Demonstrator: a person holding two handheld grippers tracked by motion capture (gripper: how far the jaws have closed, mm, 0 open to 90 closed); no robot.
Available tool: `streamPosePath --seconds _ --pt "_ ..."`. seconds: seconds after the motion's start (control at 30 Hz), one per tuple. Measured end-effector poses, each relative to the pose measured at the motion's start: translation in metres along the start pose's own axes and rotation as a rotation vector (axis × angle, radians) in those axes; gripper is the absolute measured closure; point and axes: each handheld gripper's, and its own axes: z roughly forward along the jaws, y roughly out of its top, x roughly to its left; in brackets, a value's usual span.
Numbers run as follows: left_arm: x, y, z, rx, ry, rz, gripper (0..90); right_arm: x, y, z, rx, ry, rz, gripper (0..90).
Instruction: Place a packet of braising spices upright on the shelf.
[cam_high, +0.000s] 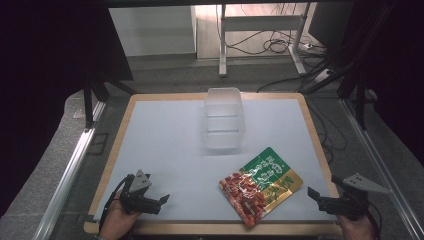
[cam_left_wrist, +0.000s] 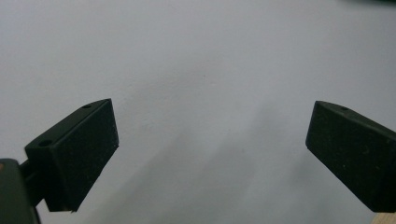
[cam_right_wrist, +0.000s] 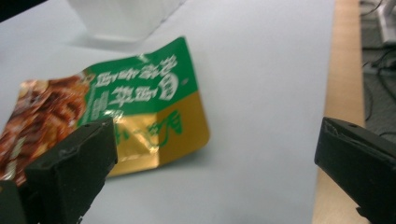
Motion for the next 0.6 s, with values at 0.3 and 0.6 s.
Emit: streamPosePath --seconds 0.3,0.6 --pt "0.001 -0.001 -0.001 0.003 0.010 -0.007 2.7 0.006 0.000 0.010 0.064 -0.026 -0.069 0.0" --pt "0.000 -0.001 -0.001 0.005 0.019 -0.003 2.7 0.008 0.000 0.012 0.077 -0.018 -0.091 0.0"
